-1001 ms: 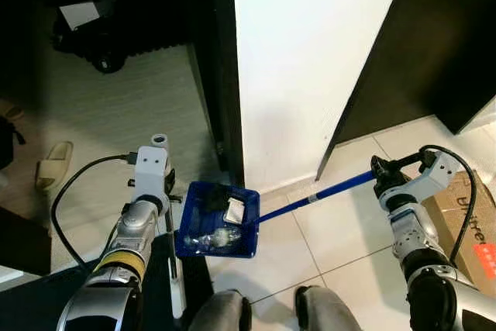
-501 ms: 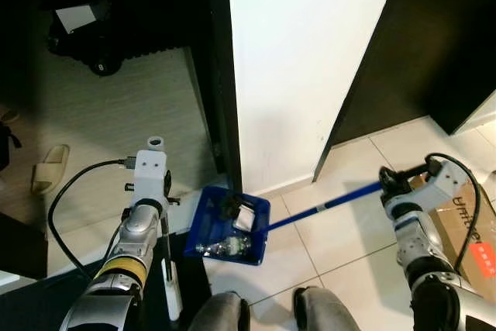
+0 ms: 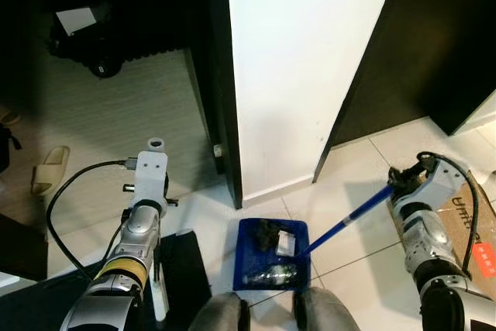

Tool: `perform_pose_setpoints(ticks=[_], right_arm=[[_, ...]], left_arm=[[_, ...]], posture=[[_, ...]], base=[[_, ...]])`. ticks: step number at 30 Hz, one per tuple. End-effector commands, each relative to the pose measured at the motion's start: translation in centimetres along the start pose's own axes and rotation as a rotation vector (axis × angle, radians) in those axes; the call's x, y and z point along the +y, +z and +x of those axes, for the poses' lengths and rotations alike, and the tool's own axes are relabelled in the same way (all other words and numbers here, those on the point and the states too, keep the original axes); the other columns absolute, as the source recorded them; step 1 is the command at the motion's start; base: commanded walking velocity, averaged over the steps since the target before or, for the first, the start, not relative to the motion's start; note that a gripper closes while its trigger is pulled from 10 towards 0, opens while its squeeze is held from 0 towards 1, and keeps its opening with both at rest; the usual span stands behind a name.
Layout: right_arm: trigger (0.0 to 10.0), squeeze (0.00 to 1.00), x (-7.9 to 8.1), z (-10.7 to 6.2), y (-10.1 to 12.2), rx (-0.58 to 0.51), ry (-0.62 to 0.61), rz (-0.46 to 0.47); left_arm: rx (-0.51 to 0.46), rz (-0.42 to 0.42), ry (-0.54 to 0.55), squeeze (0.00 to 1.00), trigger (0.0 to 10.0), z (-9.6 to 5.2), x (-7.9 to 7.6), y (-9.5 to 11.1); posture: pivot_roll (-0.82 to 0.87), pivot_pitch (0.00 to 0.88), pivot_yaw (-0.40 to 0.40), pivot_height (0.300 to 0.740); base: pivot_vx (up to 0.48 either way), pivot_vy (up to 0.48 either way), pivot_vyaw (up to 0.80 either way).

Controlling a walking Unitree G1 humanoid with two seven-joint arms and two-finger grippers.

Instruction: Sweep floor

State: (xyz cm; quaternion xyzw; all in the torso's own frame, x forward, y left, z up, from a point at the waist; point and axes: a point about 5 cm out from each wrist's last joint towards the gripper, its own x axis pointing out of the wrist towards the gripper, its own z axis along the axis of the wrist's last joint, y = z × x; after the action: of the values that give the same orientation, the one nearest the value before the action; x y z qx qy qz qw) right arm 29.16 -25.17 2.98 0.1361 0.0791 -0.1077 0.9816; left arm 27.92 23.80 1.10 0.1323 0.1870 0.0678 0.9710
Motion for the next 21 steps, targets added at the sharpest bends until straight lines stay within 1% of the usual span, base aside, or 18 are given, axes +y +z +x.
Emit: perform_pose_setpoints(ticks=[1, 4, 9, 12, 13, 15, 17, 18, 20, 21], right_arm=[[10.0, 0.00, 0.2, 0.7, 2.0, -0.107, -0.006, 0.008], [10.0, 0.00, 0.3, 0.7, 2.2, -0.115, -0.014, -0.003], [10.0, 0.00, 0.3, 0.7, 1.7, -0.088, -0.043, -0.025], [10.0, 0.00, 0.3, 0.7, 1.5, -0.069, -0.070, -0.067], [10.0, 0.00, 0.2, 0.8, 1.5, -0.065, -0.085, -0.070], [10.0, 0.00, 0.1, 0.8, 1.5, -0.064, -0.093, -0.070], [10.0, 0.00, -0.3, 0.9, 1.7, -0.062, -0.116, -0.079], [10.0, 0.00, -0.3, 0.9, 1.7, -0.062, -0.116, -0.079], [10.0, 0.00, -0.4, 0.9, 2.0, -0.068, -0.121, -0.087], [10.0, 0.00, -0.4, 0.9, 2.0, -0.068, -0.121, -0.087]], left_arm=[[-0.062, 0.014, 0.013, 0.00, 10.0, 0.3, 0.3, 1.3], [-0.076, 0.012, 0.015, 0.00, 10.0, 0.3, 0.4, 1.5], [-0.087, 0.028, -0.001, 0.00, 10.0, 0.1, 0.6, 1.5], [-0.105, 0.044, -0.018, 0.00, 10.0, 0.0, 0.8, 1.7], [-0.111, 0.048, -0.023, 0.00, 10.0, 0.0, 0.8, 1.9], [-0.115, 0.051, -0.027, 0.00, 10.0, 0.0, 0.9, 1.9], [-0.149, 0.056, -0.042, 0.00, 10.0, -0.2, 1.1, 2.3], [-0.149, 0.056, -0.042, 0.00, 10.0, -0.2, 1.1, 2.3], [-0.188, 0.057, -0.053, 0.00, 10.0, -0.5, 1.4, 2.7], [-0.188, 0.057, -0.053, 0.00, 10.0, -0.5, 1.4, 2.7]], posture=[[0.05, 0.000, 0.003, 0.740], [0.06, 0.000, 0.007, 0.740], [0.07, 0.009, 0.020, 0.740], [0.09, 0.042, 0.031, 0.740], [0.10, 0.060, 0.034, 0.740], [0.11, 0.066, 0.035, 0.740], [0.12, 0.114, 0.038, 0.740], [0.12, 0.114, 0.038, 0.740], [0.15, 0.174, 0.041, 0.740], [0.15, 0.174, 0.041, 0.740]], base=[[0.000, 0.000, 0.00], [0.000, 0.000, 0.00], [0.000, 0.000, 0.00], [0.000, 0.000, 0.00], [0.000, 0.000, 0.00], [0.000, 0.000, 0.00], [0.000, 0.000, 0.00], [0.000, 0.000, 0.00], [0.000, 0.000, 0.00], [0.000, 0.000, 0.00]])
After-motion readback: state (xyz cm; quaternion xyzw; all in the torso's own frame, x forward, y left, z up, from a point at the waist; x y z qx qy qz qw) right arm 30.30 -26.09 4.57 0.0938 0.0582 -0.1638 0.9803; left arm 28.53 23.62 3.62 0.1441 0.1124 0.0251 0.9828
